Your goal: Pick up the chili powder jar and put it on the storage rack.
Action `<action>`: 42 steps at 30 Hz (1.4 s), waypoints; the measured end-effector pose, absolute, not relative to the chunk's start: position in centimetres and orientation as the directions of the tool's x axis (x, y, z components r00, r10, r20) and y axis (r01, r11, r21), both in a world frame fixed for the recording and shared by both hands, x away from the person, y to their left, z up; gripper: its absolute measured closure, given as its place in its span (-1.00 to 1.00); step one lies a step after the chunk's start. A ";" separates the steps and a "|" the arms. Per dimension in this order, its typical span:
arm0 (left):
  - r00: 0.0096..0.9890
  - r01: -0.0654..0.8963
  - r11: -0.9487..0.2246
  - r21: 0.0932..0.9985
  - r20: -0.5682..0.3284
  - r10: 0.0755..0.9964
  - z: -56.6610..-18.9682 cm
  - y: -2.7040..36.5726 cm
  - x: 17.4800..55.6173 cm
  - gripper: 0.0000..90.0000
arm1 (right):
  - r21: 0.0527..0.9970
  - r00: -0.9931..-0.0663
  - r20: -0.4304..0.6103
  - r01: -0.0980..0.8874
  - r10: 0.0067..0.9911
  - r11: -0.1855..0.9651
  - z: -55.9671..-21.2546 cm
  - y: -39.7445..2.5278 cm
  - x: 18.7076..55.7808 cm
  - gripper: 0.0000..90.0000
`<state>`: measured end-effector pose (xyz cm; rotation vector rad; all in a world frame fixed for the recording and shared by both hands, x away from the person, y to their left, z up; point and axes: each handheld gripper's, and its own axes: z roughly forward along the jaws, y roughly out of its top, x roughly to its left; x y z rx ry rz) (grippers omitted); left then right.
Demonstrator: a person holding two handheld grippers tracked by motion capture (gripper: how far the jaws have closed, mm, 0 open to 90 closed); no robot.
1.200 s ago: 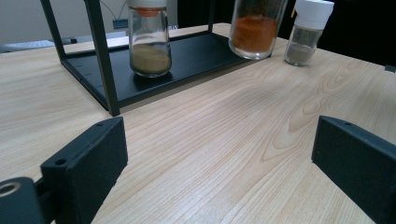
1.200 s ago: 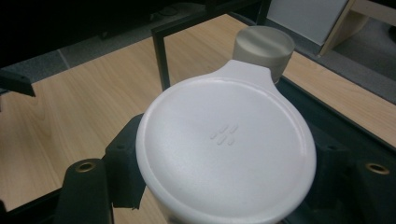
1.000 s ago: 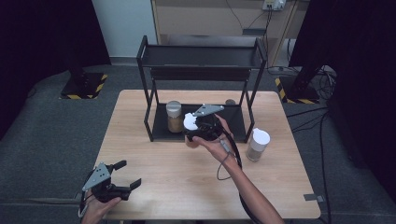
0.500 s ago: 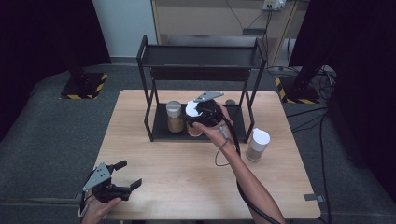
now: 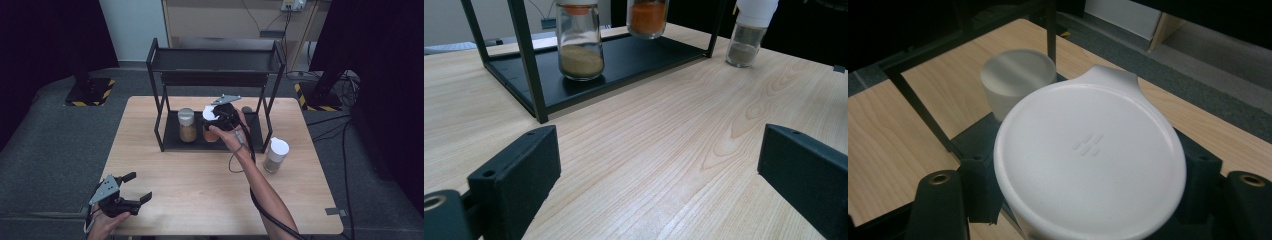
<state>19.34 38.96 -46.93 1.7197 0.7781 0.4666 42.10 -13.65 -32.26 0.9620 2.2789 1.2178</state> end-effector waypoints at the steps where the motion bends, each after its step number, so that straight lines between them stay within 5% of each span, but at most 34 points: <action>1: 0.703 0.260 -0.146 0.954 -0.083 0.706 -46.9 39.0 19.3 -0.95 | 0.833 -0.690 -0.015 0.392 0.724 0.390 -32.5 -13.6 42.3 -0.31; 42: 0.708 0.262 -0.153 0.953 -0.082 0.702 -46.9 38.8 19.4 -0.95 | 0.809 -0.629 0.031 0.472 0.776 0.350 -36.6 -13.1 44.9 -0.31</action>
